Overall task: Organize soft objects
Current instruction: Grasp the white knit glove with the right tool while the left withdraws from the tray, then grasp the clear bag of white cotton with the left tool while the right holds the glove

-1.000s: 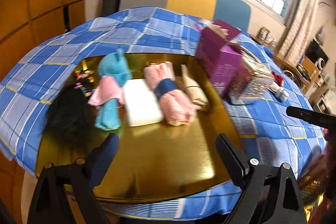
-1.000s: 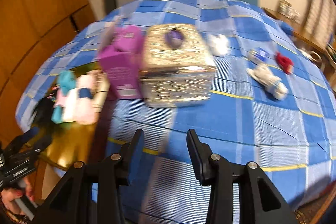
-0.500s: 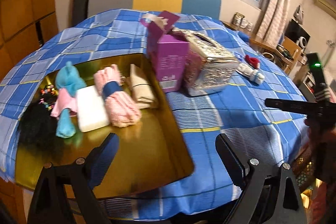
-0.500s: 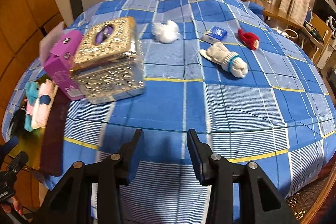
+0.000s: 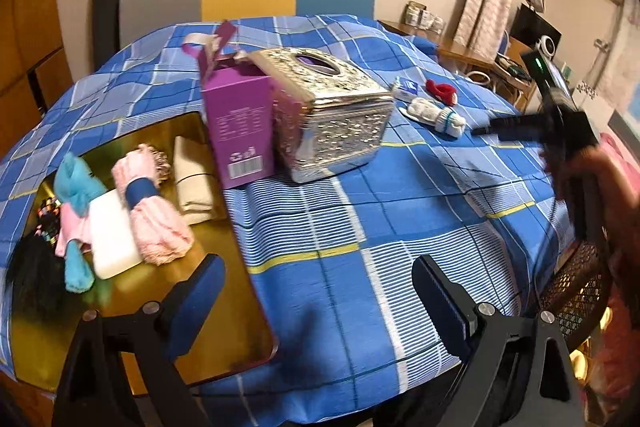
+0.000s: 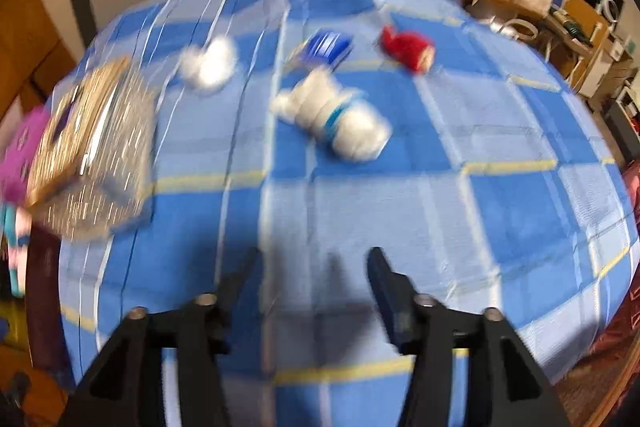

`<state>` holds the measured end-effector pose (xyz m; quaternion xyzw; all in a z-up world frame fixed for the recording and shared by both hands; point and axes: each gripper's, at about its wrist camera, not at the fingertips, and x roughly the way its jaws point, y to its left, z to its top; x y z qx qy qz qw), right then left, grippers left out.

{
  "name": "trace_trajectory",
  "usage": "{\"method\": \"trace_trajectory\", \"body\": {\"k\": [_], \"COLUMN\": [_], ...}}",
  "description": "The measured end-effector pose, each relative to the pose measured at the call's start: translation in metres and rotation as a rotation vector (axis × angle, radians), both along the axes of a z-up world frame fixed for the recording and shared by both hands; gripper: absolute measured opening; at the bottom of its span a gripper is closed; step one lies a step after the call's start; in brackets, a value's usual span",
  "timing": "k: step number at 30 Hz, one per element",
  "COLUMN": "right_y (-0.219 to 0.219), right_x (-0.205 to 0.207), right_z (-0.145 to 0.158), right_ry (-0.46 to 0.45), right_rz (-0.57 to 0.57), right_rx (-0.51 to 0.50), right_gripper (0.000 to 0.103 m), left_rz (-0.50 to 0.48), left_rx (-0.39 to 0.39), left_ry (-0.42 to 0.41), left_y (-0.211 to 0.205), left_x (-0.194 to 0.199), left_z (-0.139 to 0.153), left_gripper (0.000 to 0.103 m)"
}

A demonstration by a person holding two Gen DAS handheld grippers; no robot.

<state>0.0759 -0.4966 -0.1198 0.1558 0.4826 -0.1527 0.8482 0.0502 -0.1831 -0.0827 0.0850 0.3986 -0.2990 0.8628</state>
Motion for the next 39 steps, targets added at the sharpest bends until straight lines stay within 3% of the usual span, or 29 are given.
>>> {"method": "trace_trajectory", "body": {"k": [1, 6, 10, 16, 22, 26, 32, 34, 39], "right_y": [-0.011, -0.043, -0.062, -0.059, -0.056, -0.064, -0.086, -0.09, -0.096], "right_x": [0.007, 0.04, 0.07, 0.093, 0.096, 0.09, 0.081, 0.079, 0.078], "right_z": [0.006, 0.01, -0.007, -0.039, -0.052, -0.047, -0.039, -0.04, -0.049], "right_ry": [-0.025, -0.072, -0.064, -0.029, 0.03, 0.029, 0.006, 0.015, 0.049], "right_rz": [-0.008, -0.007, -0.006, 0.087, 0.099, 0.065, -0.033, -0.057, -0.094], "right_rx": [-0.02, -0.066, -0.045, -0.074, -0.074, -0.029, 0.038, 0.054, 0.107], "right_gripper": [0.07, 0.07, 0.07, 0.07, 0.048, 0.044, 0.044, 0.044, 0.044], "left_rz": [-0.007, -0.034, -0.057, -0.094, -0.131, -0.153, -0.159, -0.132, -0.029], "left_rx": [0.007, 0.033, 0.053, 0.067, 0.044, 0.04, -0.026, -0.032, 0.05], "left_ry": [0.004, 0.02, 0.027, 0.034, 0.044, 0.015, 0.071, 0.069, 0.036], "left_y": [-0.005, -0.024, -0.041, -0.068, -0.105, -0.134, -0.182, -0.198, -0.246], "left_x": [0.001, 0.002, 0.001, 0.004, 0.012, 0.021, 0.068, 0.088, 0.149], "left_z": [-0.001, -0.004, -0.005, -0.008, 0.003, 0.021, 0.068, 0.081, 0.093], "left_gripper": [0.095, 0.095, 0.095, 0.095, 0.095, 0.095, 0.095, 0.1, 0.102]}}
